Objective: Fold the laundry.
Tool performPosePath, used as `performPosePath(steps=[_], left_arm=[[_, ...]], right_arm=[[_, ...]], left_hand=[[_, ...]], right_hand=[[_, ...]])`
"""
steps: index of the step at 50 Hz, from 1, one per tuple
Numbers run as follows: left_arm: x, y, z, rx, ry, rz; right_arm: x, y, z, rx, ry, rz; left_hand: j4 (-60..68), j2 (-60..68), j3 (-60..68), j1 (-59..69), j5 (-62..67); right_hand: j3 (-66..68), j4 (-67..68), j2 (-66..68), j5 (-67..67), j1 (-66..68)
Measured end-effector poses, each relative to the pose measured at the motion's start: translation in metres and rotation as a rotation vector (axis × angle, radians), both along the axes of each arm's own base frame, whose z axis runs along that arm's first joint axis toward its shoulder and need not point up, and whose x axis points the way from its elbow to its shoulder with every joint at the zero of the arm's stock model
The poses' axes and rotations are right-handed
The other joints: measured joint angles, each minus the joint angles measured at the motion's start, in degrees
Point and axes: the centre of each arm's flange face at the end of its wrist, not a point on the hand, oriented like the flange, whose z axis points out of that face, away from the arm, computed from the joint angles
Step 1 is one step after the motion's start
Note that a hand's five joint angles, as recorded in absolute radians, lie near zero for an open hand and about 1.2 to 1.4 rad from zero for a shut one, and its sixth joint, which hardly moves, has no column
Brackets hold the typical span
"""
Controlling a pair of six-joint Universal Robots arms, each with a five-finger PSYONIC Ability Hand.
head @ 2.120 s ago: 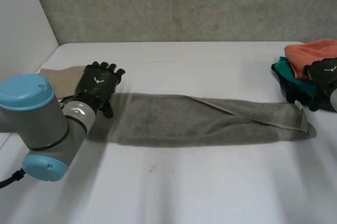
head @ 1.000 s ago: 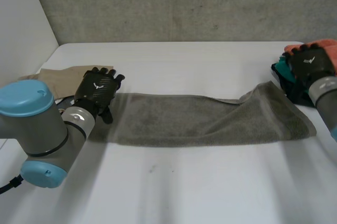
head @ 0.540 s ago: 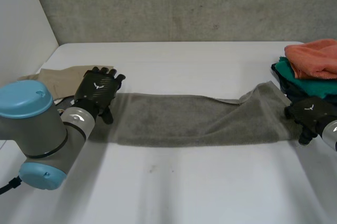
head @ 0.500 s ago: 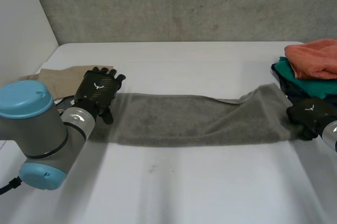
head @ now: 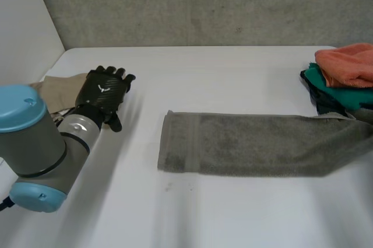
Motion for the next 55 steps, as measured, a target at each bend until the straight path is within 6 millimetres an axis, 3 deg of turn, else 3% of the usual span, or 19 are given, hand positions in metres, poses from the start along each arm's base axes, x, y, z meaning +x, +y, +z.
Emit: performPosePath(steps=[1,2,6,7,10,14,17,20,21,25,27,28,32,35,37,40,45,49,55], left_arm=[[0.001,0.001,0.004,-0.009,0.003,0.002],[0.001,0.002,0.005,-0.011,0.004,0.003],[0.003,0.004,0.015,-0.034,0.015,0.006],[0.003,0.004,0.019,-0.043,0.021,0.007],[0.004,0.005,0.024,-0.054,0.034,0.008],[0.004,0.006,0.028,-0.056,0.063,0.008],[0.003,0.007,0.029,-0.050,0.085,0.006],[0.001,0.007,0.030,-0.042,0.105,0.003],[0.001,0.007,0.029,-0.038,0.114,0.001],[-0.005,0.007,0.031,-0.037,0.133,-0.013],[-0.010,0.008,0.032,-0.040,0.139,-0.029],[-0.013,0.009,0.033,-0.043,0.142,-0.039],[-0.031,0.015,0.041,-0.065,0.158,-0.092],[-0.048,0.021,0.047,-0.083,0.173,-0.143],[-0.062,0.027,0.049,-0.089,0.184,-0.183],[-0.076,0.033,0.047,-0.088,0.192,-0.222],[-0.115,0.049,0.028,-0.055,0.189,-0.323],[-0.137,0.057,0.002,-0.014,0.167,-0.372],[-0.153,0.061,-0.034,0.040,0.131,-0.402]], right_arm=[[0.032,0.004,0.013,-0.054,-0.005,0.073],[0.040,0.005,0.016,-0.068,-0.009,0.091],[0.109,0.025,0.041,-0.196,-0.069,0.286],[0.139,0.038,0.047,-0.239,-0.101,0.388],[0.192,0.065,0.046,-0.276,-0.150,0.586],[0.257,0.112,0.025,-0.255,-0.198,0.866],[0.289,0.142,-0.001,-0.200,-0.213,1.024],[0.307,0.163,-0.028,-0.133,-0.212,1.119],[0.312,0.170,-0.040,-0.101,-0.206,1.145],[0.315,0.178,-0.062,-0.036,-0.191,1.142],[0.312,0.177,-0.062,-0.019,-0.202,1.109],[0.311,0.176,-0.061,-0.017,-0.206,1.102],[0.287,0.158,-0.025,-0.035,-0.342,0.957],[0.255,0.138,0.008,-0.041,-0.503,0.811],[0.233,0.128,0.017,-0.012,-0.594,0.717],[0.216,0.123,0.018,0.033,-0.652,0.639],[0.187,0.125,-0.001,0.169,-0.669,0.497],[0.179,0.132,-0.017,0.221,-0.597,0.476],[0.178,0.138,-0.028,0.234,-0.534,0.494]], left_hand=[[0.0,0.0,0.0,0.0,0.0],[0.0,0.0,0.0,0.0,0.0],[0.0,0.0,0.0,0.0,0.0],[0.0,0.0,0.0,0.0,0.0],[0.0,0.0,0.0,0.0,0.0],[0.0,0.0,0.0,0.0,0.0],[0.0,0.0,0.0,0.0,0.0],[0.0,0.0,0.0,0.0,0.0],[0.0,0.0,0.0,0.0,0.0],[0.0,0.0,0.0,0.0,0.0],[0.0,0.0,0.0,0.0,0.0],[0.0,0.0,0.0,0.0,0.0],[0.0,0.0,0.0,0.0,0.0],[0.0,0.0,0.0,0.0,0.0],[0.0,0.0,0.0,0.0,0.0],[0.0,0.0,0.0,0.0,0.0],[0.0,0.0,0.0,0.0,0.0],[0.0,0.0,0.0,0.0,0.0],[0.0,0.0,0.0,0.0,0.0]], right_hand=[[0.3,0.1,0.0,0.2,0.0],[0.4,0.1,0.0,0.2,0.0],[0.5,0.1,0.0,0.3,0.0],[0.5,0.1,0.0,0.3,0.0],[0.5,0.2,0.0,0.4,0.0],[0.5,0.2,0.0,0.4,0.0],[0.5,0.2,0.0,0.5,0.0],[0.5,0.2,0.0,0.5,0.0],[-5.4,-6.1,-5.3,-4.6,-2.5],[-41.6,-42.1,-42.5,-41.9,-39.9],[-52.7,-53.0,-52.9,-51.6,-49.6],[-53.7,-53.9,-53.7,-52.5,-50.3],[-55.3,-56.1,-54.8,-53.9,-51.0],[-55.3,-56.1,-54.8,-53.9,-51.0],[-55.3,-56.1,-54.8,-53.9,-51.0],[-55.3,-56.1,-54.8,-53.9,-51.0],[-55.3,-56.1,-54.8,-53.9,-51.0],[-55.3,-56.1,-54.8,-53.9,-51.0],[-55.3,-56.1,-54.8,-53.9,-51.0]])
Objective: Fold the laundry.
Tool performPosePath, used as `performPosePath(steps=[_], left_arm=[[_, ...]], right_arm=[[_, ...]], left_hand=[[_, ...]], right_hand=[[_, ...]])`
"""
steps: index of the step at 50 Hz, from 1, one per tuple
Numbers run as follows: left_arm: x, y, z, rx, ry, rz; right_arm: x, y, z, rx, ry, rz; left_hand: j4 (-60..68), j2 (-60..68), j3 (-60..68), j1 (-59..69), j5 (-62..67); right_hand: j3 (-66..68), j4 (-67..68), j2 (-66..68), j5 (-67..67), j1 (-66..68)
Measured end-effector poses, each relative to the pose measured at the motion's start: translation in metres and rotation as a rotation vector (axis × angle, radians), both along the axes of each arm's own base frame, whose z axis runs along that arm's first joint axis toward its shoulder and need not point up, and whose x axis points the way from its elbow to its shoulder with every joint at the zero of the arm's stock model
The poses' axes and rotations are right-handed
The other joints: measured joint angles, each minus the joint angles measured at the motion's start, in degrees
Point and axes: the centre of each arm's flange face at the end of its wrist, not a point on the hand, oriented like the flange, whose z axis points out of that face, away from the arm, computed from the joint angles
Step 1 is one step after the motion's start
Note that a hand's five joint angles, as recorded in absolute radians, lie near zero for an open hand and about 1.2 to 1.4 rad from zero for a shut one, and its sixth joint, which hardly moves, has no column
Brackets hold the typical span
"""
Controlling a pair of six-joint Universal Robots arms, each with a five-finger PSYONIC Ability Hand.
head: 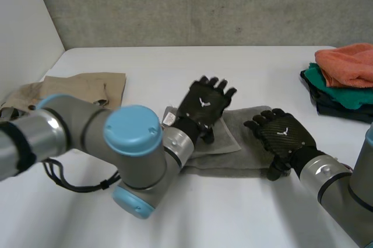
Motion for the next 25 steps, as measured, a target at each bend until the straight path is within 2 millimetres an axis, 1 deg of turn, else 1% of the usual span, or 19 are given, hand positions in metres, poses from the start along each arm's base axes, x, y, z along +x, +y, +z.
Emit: performPosePath(steps=[4,6,10,15,16,17,20,22,25], left_arm=[[-0.003,0.000,-0.020,0.028,-0.030,-0.005],[-0.003,-0.001,-0.027,0.038,-0.041,-0.002],[-0.001,-0.006,-0.032,0.041,-0.049,0.018],[0.010,-0.033,-0.023,0.004,-0.028,0.131],[0.017,-0.047,-0.017,-0.017,-0.016,0.193],[0.022,-0.057,-0.014,-0.032,-0.008,0.235],[0.038,-0.082,-0.005,-0.072,0.003,0.342],[0.047,-0.093,-0.002,-0.092,0.000,0.392],[0.050,-0.092,0.001,-0.102,-0.008,0.401]], right_arm=[[0.003,0.000,-0.010,0.001,0.014,0.011],[0.003,-0.001,-0.014,0.001,0.020,0.007],[0.003,-0.005,-0.021,-0.005,0.031,-0.012],[0.002,-0.008,-0.023,-0.017,0.039,-0.031],[0.002,-0.009,-0.023,-0.020,0.040,-0.036],[0.002,-0.009,-0.023,-0.022,0.040,-0.039],[0.001,-0.010,-0.023,-0.024,0.043,-0.047],[0.000,-0.010,-0.023,-0.024,0.046,-0.054],[-0.001,-0.011,-0.023,-0.023,0.049,-0.066]], left_hand=[[0.0,0.0,0.0,0.0,0.0],[0.0,0.0,0.0,0.0,0.0],[0.0,0.1,0.0,0.2,0.0],[0.2,0.1,0.1,0.3,0.1],[0.2,0.1,0.1,0.3,0.1],[0.2,0.1,0.1,0.3,0.1],[0.2,0.1,0.1,0.3,0.0],[0.2,0.1,0.0,0.3,0.0],[0.0,0.0,0.0,0.1,0.0]], right_hand=[[0.1,0.1,0.1,0.1,0.1],[0.1,0.1,0.1,0.2,0.2],[0.1,0.1,0.1,0.2,0.2],[1.2,1.2,0.2,1.2,0.2],[2.0,2.0,0.9,2.1,0.2],[2.5,2.5,1.9,2.7,0.2],[4.4,4.4,4.2,4.6,3.3],[5.0,5.2,4.7,5.3,4.3],[6.6,6.8,6.1,6.9,6.0]])
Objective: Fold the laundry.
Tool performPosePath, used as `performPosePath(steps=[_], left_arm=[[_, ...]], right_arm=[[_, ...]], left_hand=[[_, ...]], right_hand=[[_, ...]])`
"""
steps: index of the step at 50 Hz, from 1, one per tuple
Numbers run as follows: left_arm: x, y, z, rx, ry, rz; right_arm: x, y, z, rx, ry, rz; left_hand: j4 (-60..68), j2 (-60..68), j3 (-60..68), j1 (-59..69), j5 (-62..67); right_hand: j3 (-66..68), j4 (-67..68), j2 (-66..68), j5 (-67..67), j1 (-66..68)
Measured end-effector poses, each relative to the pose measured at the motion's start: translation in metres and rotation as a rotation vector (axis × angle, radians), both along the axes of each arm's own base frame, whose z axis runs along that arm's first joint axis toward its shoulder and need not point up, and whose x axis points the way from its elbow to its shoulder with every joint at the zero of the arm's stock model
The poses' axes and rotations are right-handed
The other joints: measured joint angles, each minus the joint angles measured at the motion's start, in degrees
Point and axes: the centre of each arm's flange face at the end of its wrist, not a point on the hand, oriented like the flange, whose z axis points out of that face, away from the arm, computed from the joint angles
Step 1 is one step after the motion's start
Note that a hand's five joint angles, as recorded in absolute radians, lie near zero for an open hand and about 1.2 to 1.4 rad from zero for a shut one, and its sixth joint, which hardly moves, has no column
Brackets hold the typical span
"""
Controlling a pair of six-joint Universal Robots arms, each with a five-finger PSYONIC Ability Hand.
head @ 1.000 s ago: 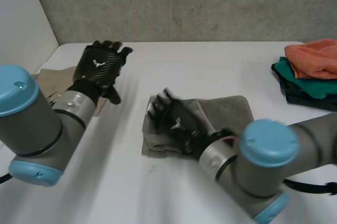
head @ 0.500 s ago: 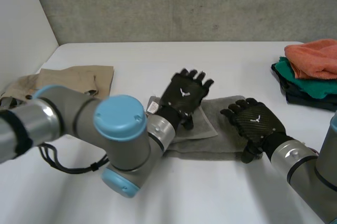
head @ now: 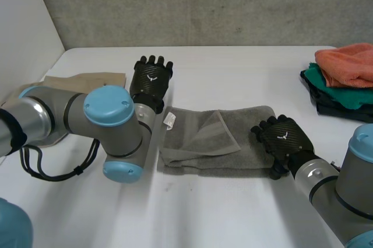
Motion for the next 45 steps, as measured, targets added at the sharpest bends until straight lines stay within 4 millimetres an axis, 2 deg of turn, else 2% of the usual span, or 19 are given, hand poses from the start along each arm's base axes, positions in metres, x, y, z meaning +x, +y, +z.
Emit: performPosePath(steps=[4,9,13,17,20,32,36,37,39,40,41,45], left_arm=[[-0.005,0.020,0.006,0.005,-0.006,-0.062],[-0.023,0.072,0.011,0.043,0.000,-0.249],[-0.032,0.103,0.007,0.089,0.007,-0.353],[-0.036,0.120,0.001,0.140,0.006,-0.400],[-0.037,0.122,-0.004,0.162,0.001,-0.407],[-0.043,0.101,-0.023,0.171,-0.010,-0.374],[-0.042,0.079,-0.029,0.157,-0.003,-0.327],[-0.037,0.065,-0.031,0.151,-0.001,-0.284],[-0.032,0.053,-0.033,0.146,-0.001,-0.242],[-0.023,0.036,-0.035,0.137,-0.004,-0.169],[-0.017,0.027,-0.037,0.133,-0.007,-0.127],[0.004,0.008,-0.035,0.120,-0.028,-0.001]], right_arm=[[-0.002,-0.001,0.000,0.002,0.003,-0.011],[-0.004,-0.001,0.000,0.004,0.004,-0.020],[-0.005,-0.001,0.000,0.005,0.005,-0.022],[-0.005,0.000,0.000,0.006,0.005,-0.020],[-0.005,0.000,0.000,0.005,0.004,-0.019],[-0.004,0.000,0.000,0.004,0.004,-0.016],[-0.004,0.000,-0.001,0.005,0.004,-0.015],[-0.004,0.000,-0.001,0.006,0.004,-0.015],[-0.004,0.000,-0.001,0.006,0.005,-0.015],[-0.004,0.000,-0.001,0.006,0.006,-0.015],[-0.004,0.000,-0.002,0.006,0.007,-0.015],[-0.004,0.000,-0.002,0.002,0.014,-0.016]], left_hand=[[0.0,0.0,0.0,0.0,0.0],[0.0,0.0,0.0,0.0,0.0],[0.0,0.0,0.0,0.0,0.0],[0.0,0.0,0.0,0.0,0.0],[0.0,0.0,0.0,0.0,0.0],[0.0,0.0,0.0,0.1,0.0],[0.5,0.3,0.2,0.4,0.3],[1.0,0.7,0.5,0.9,0.3],[1.9,1.5,1.2,2.3,0.3],[2.0,1.5,1.2,2.3,0.3],[2.0,1.5,1.2,2.3,0.3],[1.6,1.3,1.0,2.0,0.0]], right_hand=[[1.4,1.2,0.4,1.5,1.2],[1.5,1.2,0.4,1.7,1.2],[1.5,1.2,0.4,1.7,1.2],[0.0,3.9,0.4,4.1,1.2],[1.2,3.8,0.4,2.7,1.2],[2.3,3.8,1.0,2.8,2.0],[3.3,3.9,1.7,3.5,3.5],[3.8,4.0,2.4,4.0,4.0],[4.4,4.4,3.3,4.6,4.6],[5.6,5.6,5.0,5.6,5.7],[6.1,6.2,5.7,6.2,6.2],[9.3,9.3,9.5,9.0,9.4]])
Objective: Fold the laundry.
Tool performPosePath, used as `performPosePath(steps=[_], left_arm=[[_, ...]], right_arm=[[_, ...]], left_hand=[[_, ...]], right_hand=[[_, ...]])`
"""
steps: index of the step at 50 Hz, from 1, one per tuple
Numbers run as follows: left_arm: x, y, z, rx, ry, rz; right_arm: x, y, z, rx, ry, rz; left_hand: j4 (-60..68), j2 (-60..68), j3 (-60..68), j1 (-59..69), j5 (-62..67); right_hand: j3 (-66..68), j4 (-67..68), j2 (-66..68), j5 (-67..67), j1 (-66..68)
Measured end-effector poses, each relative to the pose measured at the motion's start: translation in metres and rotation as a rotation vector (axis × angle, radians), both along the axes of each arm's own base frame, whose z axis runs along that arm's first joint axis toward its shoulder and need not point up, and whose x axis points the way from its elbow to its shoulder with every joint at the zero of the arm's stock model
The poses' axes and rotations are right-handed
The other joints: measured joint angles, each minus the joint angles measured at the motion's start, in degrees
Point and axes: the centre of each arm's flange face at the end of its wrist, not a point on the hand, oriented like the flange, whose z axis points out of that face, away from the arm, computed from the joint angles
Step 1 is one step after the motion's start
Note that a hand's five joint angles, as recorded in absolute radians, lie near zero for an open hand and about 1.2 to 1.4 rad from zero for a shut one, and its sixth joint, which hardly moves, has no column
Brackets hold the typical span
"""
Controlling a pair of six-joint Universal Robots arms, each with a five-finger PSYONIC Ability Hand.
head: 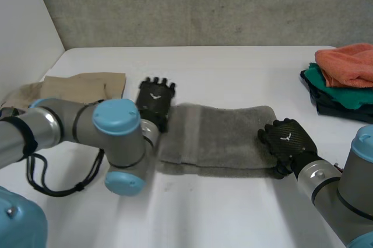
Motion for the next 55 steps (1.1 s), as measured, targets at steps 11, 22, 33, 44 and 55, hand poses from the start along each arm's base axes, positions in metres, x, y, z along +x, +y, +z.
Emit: performPosePath(steps=[11,22,33,44,55], left_arm=[[0.011,0.036,0.044,-0.035,0.005,-0.039],[0.031,0.067,0.087,-0.080,0.048,-0.056],[0.055,0.059,0.094,-0.081,0.054,0.011],[0.052,0.055,0.097,-0.051,0.146,0.014],[-0.002,0.071,0.107,-0.015,0.291,-0.136]], right_arm=[[-0.002,-0.002,0.000,-0.026,0.060,-0.006],[-0.007,-0.026,0.022,-0.277,0.407,-0.043],[0.120,0.056,0.022,-0.554,0.276,0.585],[0.116,0.069,0.025,-0.363,0.040,0.571],[0.045,-0.003,0.092,0.026,-0.492,0.121]], left_hand=[[-0.4,-0.1,-0.1,0.0,0.0],[-0.6,-0.3,-0.2,0.0,0.0],[-0.9,-0.5,-0.6,-0.5,0.0],[-0.9,-0.6,-0.6,-0.5,0.0],[-0.9,-0.5,-0.6,-0.5,0.0]], right_hand=[[39.1,39.1,39.1,38.0,34.1],[39.7,40.0,39.1,38.7,34.4],[39.8,40.2,39.0,39.5,34.4],[-15.9,-16.3,-15.8,-15.9,-15.5],[-15.9,-16.3,-15.8,-15.9,-15.5]])
